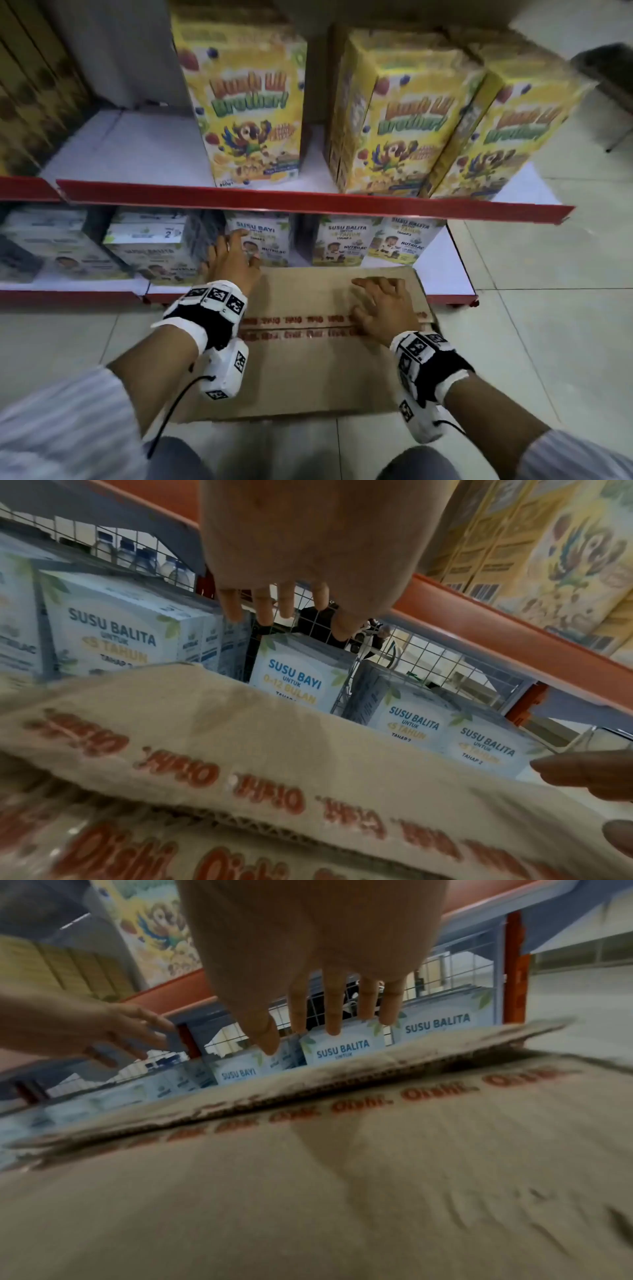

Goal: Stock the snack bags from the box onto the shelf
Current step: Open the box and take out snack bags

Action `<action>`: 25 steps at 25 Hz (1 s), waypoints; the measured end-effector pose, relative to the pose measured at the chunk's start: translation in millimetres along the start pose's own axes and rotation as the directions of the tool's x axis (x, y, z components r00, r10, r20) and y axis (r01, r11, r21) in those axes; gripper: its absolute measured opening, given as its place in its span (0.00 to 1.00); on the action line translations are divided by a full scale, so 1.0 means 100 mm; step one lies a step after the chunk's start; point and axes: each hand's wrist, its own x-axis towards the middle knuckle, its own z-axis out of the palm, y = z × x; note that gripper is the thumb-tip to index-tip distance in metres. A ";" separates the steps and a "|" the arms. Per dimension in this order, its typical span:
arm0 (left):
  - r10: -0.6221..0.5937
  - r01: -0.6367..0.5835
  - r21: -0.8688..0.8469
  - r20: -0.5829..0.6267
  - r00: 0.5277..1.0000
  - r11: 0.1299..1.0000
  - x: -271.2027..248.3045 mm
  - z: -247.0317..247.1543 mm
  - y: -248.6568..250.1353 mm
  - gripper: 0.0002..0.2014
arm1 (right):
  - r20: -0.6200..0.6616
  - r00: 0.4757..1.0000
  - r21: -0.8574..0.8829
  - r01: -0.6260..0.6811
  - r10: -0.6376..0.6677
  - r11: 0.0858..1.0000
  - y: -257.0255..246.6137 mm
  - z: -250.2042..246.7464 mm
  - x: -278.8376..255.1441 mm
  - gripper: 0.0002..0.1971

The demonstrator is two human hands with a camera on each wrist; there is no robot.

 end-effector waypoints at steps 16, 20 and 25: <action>-0.053 -0.010 0.225 0.270 0.961 0.974 -0.37 0.07 -1.26 0.27 | -0.093 0.937 0.214 -0.311 0.336 0.926 0.79 0.07 -0.35 0.20; 0.057 -0.083 0.128 0.195 0.979 0.988 -0.53 0.08 -1.29 0.10 | -0.048 0.907 0.443 -0.356 0.419 0.823 0.93 0.03 -0.44 0.22; 0.044 -0.076 -0.308 -0.107 0.993 0.948 -0.78 -0.12 -1.27 0.08 | -0.072 0.884 0.648 -0.311 0.463 0.695 0.96 -0.09 -0.53 0.14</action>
